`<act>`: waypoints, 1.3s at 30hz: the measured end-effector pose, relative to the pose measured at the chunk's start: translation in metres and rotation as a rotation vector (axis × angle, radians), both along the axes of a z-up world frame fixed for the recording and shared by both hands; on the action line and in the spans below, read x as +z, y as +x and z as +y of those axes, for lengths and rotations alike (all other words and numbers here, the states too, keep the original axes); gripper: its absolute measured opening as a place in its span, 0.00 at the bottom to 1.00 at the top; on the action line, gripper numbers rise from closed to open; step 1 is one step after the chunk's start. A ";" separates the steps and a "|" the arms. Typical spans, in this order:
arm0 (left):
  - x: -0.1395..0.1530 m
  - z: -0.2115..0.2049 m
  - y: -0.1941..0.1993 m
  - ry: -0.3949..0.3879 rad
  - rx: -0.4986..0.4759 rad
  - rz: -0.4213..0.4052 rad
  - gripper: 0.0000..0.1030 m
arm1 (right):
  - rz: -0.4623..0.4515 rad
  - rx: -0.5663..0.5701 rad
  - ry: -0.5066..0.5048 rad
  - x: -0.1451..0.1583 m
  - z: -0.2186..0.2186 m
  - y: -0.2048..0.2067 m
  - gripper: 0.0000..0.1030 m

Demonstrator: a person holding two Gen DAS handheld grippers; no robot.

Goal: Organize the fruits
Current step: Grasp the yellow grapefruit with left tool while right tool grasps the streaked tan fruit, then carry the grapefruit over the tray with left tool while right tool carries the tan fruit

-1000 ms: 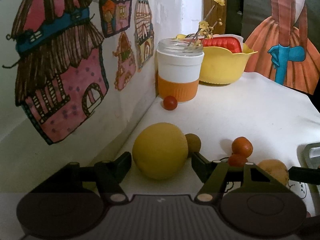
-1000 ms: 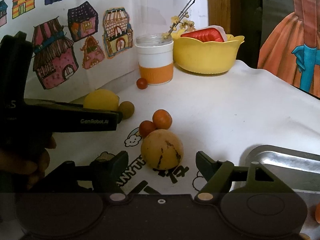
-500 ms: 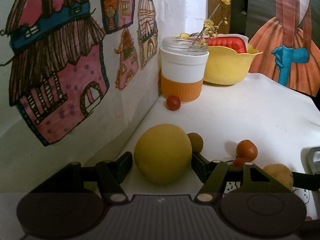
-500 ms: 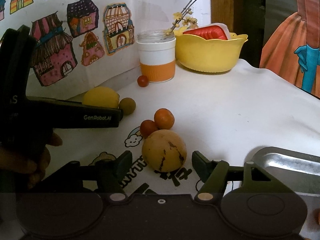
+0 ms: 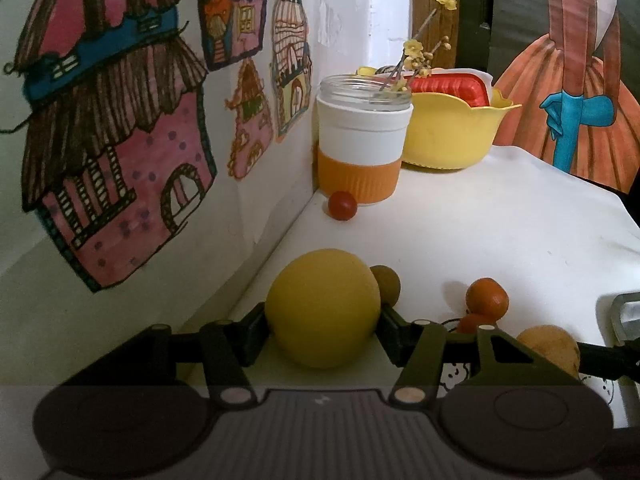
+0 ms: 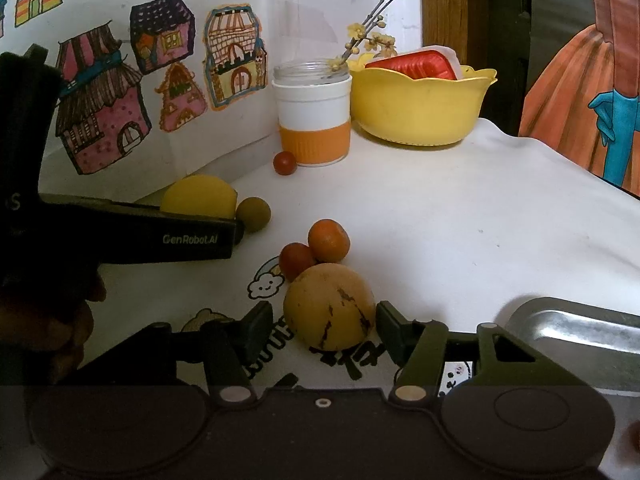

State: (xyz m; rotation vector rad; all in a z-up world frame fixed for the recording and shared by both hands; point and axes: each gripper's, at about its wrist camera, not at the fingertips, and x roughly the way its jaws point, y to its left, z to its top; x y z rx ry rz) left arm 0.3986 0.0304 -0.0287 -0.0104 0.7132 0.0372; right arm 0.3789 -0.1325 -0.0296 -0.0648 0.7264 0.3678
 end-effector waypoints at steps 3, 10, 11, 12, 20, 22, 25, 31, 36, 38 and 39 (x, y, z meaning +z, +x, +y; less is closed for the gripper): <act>0.000 -0.001 -0.005 0.001 -0.008 0.002 0.60 | 0.002 -0.001 -0.001 0.000 0.000 0.001 0.59; 0.002 -0.004 -0.016 -0.009 -0.022 0.012 0.60 | -0.002 -0.005 -0.007 0.000 -0.001 0.000 0.53; 0.002 -0.005 -0.018 -0.011 -0.022 0.013 0.60 | -0.006 -0.009 -0.014 0.000 -0.001 0.000 0.49; 0.002 -0.005 -0.020 -0.013 -0.023 0.014 0.60 | -0.005 -0.009 -0.012 0.001 -0.001 0.000 0.48; 0.004 -0.009 -0.036 -0.030 -0.036 0.025 0.59 | 0.003 -0.004 0.003 0.003 -0.005 -0.011 0.47; 0.005 -0.011 -0.040 -0.034 -0.041 0.027 0.59 | 0.005 0.000 0.002 0.003 -0.006 -0.014 0.47; 0.005 -0.014 -0.045 -0.031 -0.050 0.031 0.59 | 0.006 0.001 0.000 0.004 -0.007 -0.019 0.47; 0.007 -0.016 -0.057 -0.048 -0.057 0.044 0.59 | 0.000 -0.001 0.003 0.008 -0.012 -0.031 0.47; 0.009 -0.017 -0.067 -0.057 -0.059 0.051 0.59 | 0.004 0.000 0.011 0.009 -0.015 -0.043 0.47; 0.010 -0.017 -0.071 -0.065 -0.057 0.058 0.59 | -0.001 0.002 0.010 0.011 -0.016 -0.048 0.47; 0.011 -0.017 -0.073 -0.064 -0.056 0.059 0.59 | -0.004 0.001 0.012 0.012 -0.017 -0.051 0.47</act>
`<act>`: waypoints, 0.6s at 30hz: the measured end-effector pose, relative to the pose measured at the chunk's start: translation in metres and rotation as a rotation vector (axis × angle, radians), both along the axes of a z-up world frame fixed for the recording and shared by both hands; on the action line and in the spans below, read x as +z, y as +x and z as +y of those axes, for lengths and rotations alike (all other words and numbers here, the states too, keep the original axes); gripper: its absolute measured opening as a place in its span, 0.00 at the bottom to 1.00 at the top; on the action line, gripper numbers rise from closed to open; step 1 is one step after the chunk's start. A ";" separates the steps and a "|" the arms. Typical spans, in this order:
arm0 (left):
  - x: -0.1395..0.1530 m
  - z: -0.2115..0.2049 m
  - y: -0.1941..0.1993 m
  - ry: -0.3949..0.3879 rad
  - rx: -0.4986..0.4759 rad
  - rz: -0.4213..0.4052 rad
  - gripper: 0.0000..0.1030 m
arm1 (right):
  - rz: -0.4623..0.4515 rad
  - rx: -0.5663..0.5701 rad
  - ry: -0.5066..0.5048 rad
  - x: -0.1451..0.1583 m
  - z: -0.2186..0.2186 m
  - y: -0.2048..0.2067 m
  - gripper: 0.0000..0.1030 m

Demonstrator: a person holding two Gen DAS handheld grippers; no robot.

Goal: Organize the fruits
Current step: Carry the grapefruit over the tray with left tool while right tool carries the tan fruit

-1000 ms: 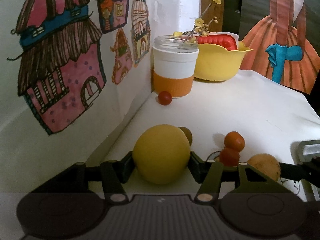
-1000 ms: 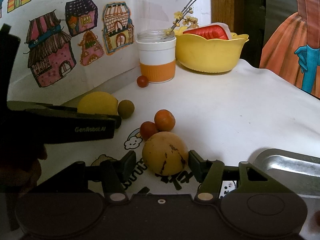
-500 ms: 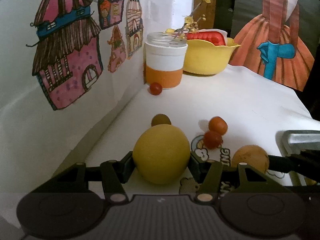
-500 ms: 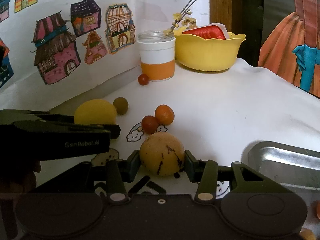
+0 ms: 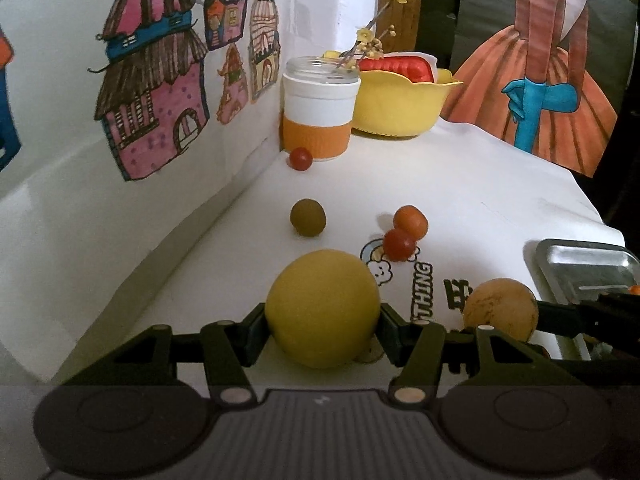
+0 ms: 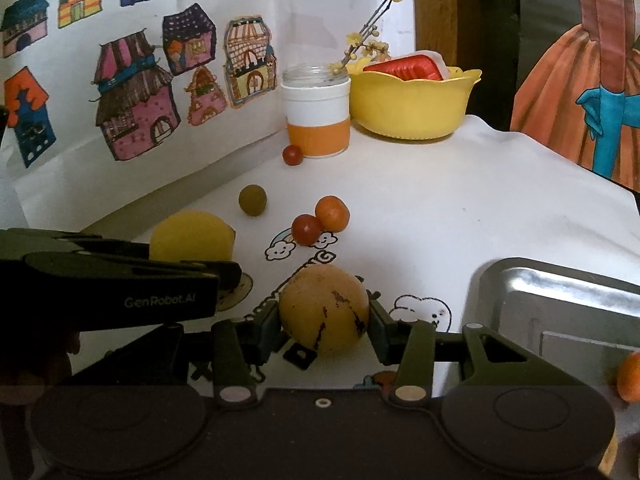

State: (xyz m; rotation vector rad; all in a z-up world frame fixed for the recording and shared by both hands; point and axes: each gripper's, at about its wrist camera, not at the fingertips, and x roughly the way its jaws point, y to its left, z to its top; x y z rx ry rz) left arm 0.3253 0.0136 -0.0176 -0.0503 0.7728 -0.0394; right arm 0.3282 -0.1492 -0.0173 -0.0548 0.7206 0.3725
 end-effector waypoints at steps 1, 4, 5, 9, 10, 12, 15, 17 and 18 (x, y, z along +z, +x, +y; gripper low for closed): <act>0.001 0.000 -0.002 0.001 0.000 0.000 0.59 | -0.002 0.000 0.003 0.001 -0.001 -0.003 0.47; 0.003 -0.001 -0.007 -0.001 0.004 0.003 0.59 | -0.007 0.000 0.007 0.006 -0.002 -0.011 0.47; 0.004 -0.001 -0.009 -0.003 0.004 0.003 0.59 | -0.009 0.000 0.007 0.007 -0.003 -0.014 0.47; 0.012 -0.005 -0.017 -0.005 -0.001 -0.012 0.59 | -0.021 0.004 0.009 0.014 -0.004 -0.027 0.47; 0.014 -0.006 -0.020 -0.006 -0.002 -0.016 0.59 | -0.024 0.005 0.010 0.016 -0.005 -0.030 0.47; 0.018 -0.009 -0.024 -0.007 -0.008 -0.024 0.59 | -0.032 0.004 0.014 0.022 -0.008 -0.037 0.47; 0.025 -0.014 -0.031 -0.005 -0.019 -0.036 0.59 | -0.046 0.002 0.023 0.030 -0.012 -0.048 0.47; 0.029 -0.017 -0.035 -0.006 -0.025 -0.045 0.59 | -0.057 -0.001 0.027 0.035 -0.015 -0.055 0.47; 0.032 -0.019 -0.037 -0.007 -0.028 -0.050 0.59 | -0.062 -0.002 0.028 0.038 -0.017 -0.058 0.47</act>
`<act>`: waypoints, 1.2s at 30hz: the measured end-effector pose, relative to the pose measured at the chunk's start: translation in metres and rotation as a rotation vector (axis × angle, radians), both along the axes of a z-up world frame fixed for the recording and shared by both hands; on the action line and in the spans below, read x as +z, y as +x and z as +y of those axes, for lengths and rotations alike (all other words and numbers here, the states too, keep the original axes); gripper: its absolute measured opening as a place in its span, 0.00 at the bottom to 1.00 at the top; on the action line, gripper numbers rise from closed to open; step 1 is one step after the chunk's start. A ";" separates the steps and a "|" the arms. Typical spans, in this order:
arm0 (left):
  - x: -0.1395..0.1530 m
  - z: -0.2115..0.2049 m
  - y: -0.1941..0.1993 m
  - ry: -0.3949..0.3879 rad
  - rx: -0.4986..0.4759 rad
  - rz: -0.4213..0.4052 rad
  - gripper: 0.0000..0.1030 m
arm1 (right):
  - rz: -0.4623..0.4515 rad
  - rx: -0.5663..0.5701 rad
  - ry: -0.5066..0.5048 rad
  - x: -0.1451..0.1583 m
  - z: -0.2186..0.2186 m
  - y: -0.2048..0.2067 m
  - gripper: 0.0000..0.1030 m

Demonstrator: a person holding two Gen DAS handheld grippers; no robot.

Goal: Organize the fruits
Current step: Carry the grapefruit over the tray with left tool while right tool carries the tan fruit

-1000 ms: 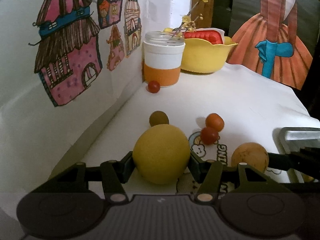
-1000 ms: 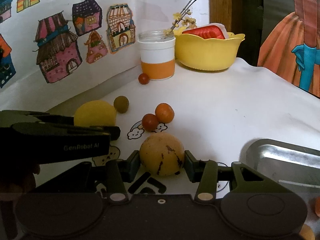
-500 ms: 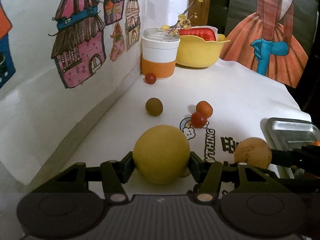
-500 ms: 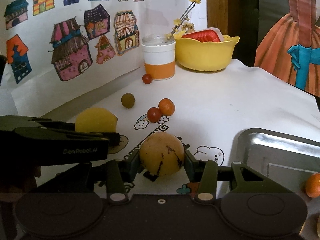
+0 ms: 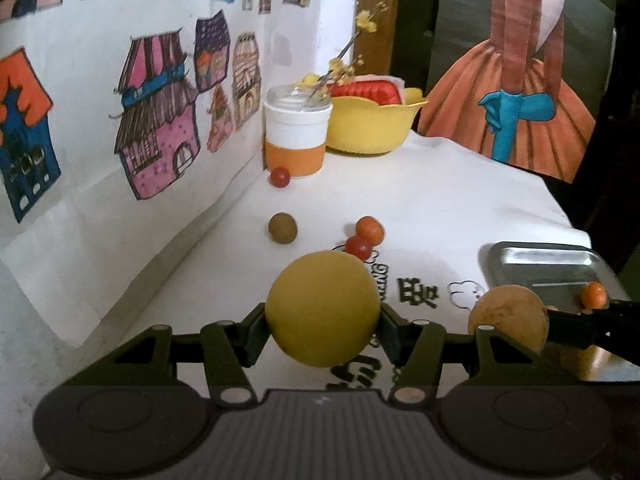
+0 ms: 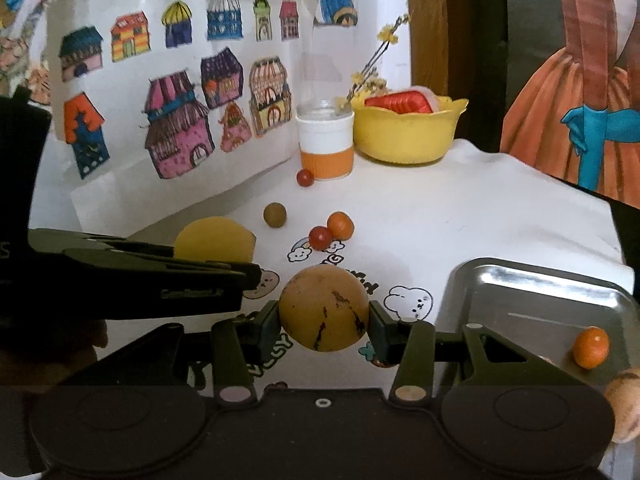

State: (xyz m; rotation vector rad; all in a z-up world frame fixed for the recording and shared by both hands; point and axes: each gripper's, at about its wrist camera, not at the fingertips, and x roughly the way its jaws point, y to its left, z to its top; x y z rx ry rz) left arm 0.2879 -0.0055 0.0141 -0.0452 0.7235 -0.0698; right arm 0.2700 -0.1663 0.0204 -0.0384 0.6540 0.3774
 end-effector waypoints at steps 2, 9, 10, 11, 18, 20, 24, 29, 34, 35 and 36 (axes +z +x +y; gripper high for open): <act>0.004 -0.004 -0.004 -0.002 -0.007 -0.008 0.59 | -0.009 -0.005 0.003 0.004 -0.004 -0.007 0.47; 0.014 -0.023 -0.020 -0.007 -0.042 -0.028 0.59 | -0.035 -0.029 0.011 0.019 -0.022 -0.031 0.47; 0.015 -0.026 -0.022 -0.009 -0.047 -0.029 0.59 | -0.039 -0.032 0.012 0.020 -0.024 -0.034 0.47; 0.016 -0.029 -0.024 -0.011 -0.052 -0.030 0.59 | -0.044 -0.037 0.012 0.022 -0.028 -0.038 0.47; 0.020 -0.049 -0.038 -0.024 -0.093 -0.034 0.59 | -0.062 -0.076 0.008 0.030 -0.051 -0.059 0.47; 0.021 -0.054 -0.041 -0.033 -0.103 -0.035 0.59 | -0.063 -0.092 0.006 0.030 -0.060 -0.065 0.47; 0.022 -0.066 -0.046 -0.042 -0.128 -0.030 0.59 | -0.058 -0.129 0.004 0.028 -0.077 -0.075 0.47; 0.021 -0.079 -0.053 -0.052 -0.160 -0.022 0.59 | -0.049 -0.174 0.000 0.024 -0.095 -0.084 0.47; 0.020 -0.091 -0.061 -0.056 -0.190 -0.014 0.59 | -0.038 -0.223 -0.011 0.017 -0.113 -0.088 0.47; 0.020 -0.094 -0.062 -0.057 -0.197 -0.012 0.59 | -0.035 -0.234 -0.016 0.015 -0.117 -0.089 0.47; 0.019 -0.096 -0.064 -0.057 -0.203 -0.010 0.59 | -0.033 -0.243 -0.022 0.014 -0.120 -0.089 0.47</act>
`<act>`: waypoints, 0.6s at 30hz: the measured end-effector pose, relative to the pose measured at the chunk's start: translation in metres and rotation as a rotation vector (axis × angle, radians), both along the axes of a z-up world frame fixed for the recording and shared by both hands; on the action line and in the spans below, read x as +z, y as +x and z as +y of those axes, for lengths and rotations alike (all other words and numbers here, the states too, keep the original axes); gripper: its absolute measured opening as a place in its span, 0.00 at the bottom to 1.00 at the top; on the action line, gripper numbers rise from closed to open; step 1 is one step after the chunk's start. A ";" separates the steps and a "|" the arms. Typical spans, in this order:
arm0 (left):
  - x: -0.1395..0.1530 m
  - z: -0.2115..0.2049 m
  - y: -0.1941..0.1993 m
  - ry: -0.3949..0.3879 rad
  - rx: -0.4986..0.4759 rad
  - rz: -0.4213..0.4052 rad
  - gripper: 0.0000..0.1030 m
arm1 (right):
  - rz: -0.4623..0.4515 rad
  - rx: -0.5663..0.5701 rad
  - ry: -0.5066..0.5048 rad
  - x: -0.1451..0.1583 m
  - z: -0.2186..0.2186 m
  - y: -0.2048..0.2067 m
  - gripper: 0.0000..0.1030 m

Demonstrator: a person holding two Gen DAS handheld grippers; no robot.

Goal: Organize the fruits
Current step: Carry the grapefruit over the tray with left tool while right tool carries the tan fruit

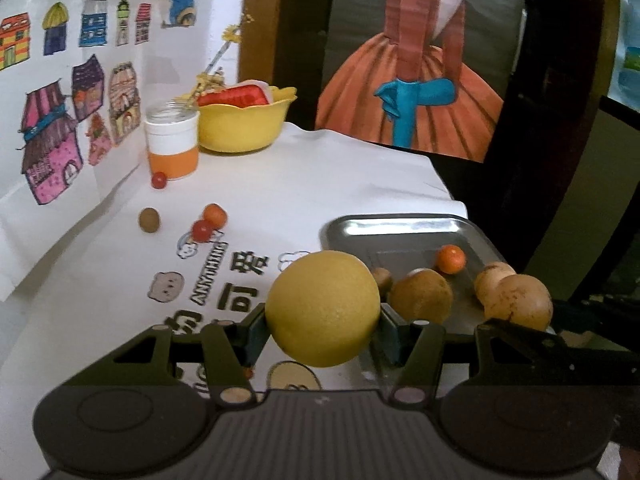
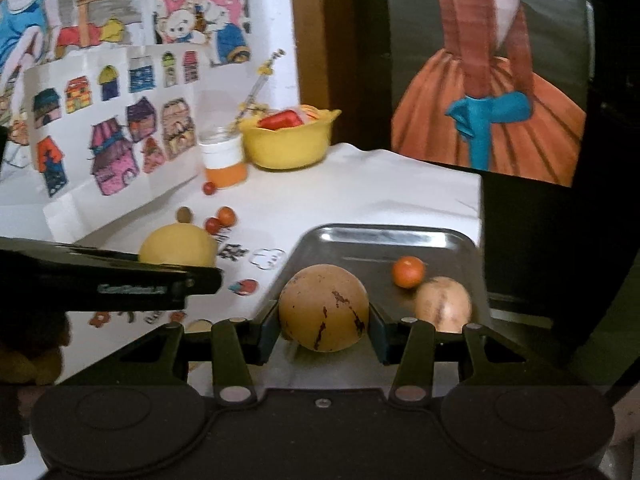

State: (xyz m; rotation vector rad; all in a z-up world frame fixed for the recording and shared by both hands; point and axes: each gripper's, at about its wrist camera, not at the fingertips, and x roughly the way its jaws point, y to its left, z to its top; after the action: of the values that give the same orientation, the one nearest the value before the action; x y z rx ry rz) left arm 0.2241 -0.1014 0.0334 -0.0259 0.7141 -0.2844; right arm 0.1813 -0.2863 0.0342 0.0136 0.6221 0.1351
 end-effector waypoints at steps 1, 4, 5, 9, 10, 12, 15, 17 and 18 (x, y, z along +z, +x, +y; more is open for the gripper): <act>-0.001 -0.002 -0.001 0.000 -0.008 0.002 0.59 | 0.002 -0.007 -0.004 -0.001 -0.002 0.000 0.47; -0.003 -0.009 -0.005 -0.002 -0.024 0.011 0.59 | 0.007 -0.024 -0.015 -0.005 -0.009 -0.001 0.47; -0.004 -0.011 -0.006 -0.003 -0.028 0.014 0.59 | 0.009 -0.029 -0.017 -0.007 -0.012 -0.001 0.47; -0.007 -0.018 -0.010 -0.001 -0.046 0.024 0.59 | 0.013 -0.050 -0.020 -0.011 -0.019 -0.002 0.47; -0.007 -0.020 -0.010 -0.001 -0.050 0.026 0.59 | 0.015 -0.054 -0.020 -0.011 -0.020 -0.002 0.47; -0.009 -0.023 -0.012 0.001 -0.058 0.030 0.59 | 0.018 -0.062 -0.019 -0.013 -0.024 -0.002 0.47; -0.011 -0.026 -0.015 0.001 -0.072 0.036 0.59 | 0.023 -0.072 -0.021 -0.016 -0.028 -0.003 0.47; -0.012 -0.029 -0.017 -0.005 -0.087 0.042 0.59 | 0.030 -0.079 -0.017 -0.017 -0.030 -0.003 0.47; -0.012 -0.030 -0.018 -0.009 -0.093 0.045 0.59 | 0.032 -0.084 -0.011 -0.018 -0.032 -0.003 0.47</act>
State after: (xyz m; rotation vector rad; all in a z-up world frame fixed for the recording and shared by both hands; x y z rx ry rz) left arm 0.2065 -0.1313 0.0211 -0.0077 0.7601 -0.3774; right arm 0.1785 -0.3181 0.0158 0.0313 0.6537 0.0505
